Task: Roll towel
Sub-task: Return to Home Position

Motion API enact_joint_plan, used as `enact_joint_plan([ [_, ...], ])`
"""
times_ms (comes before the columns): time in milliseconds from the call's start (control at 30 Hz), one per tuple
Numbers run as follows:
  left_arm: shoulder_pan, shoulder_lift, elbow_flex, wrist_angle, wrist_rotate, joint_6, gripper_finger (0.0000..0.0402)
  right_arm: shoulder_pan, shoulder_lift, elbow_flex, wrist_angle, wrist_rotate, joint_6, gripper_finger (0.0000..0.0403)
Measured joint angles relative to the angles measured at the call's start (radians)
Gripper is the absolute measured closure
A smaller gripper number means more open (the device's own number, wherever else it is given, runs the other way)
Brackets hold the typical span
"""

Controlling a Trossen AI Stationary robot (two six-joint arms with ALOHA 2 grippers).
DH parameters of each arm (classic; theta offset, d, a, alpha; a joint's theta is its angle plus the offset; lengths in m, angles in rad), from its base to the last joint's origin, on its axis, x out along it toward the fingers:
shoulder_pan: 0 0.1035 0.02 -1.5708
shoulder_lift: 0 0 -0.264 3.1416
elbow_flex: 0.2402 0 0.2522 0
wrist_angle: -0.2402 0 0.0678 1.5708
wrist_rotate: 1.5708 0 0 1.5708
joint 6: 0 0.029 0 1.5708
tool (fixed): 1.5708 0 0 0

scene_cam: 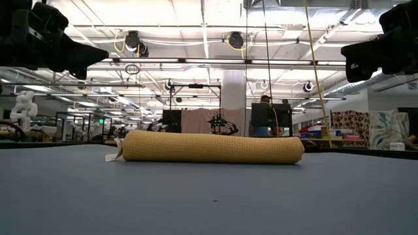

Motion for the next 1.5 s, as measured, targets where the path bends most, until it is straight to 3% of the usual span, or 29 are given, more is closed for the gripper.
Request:
enact_joint_plan([
  [233,0.054,0.000,0.000,-0.018,0.102,-0.034,0.0396,0.000,0.000,0.000,0.000,0.000,0.000,0.0403],
  [1500,0.080,0.000,0.000,-0.005,0.080,-0.024,0.0396,0.000,0.000,0.000,0.000,0.000,0.000,0.0403],
])
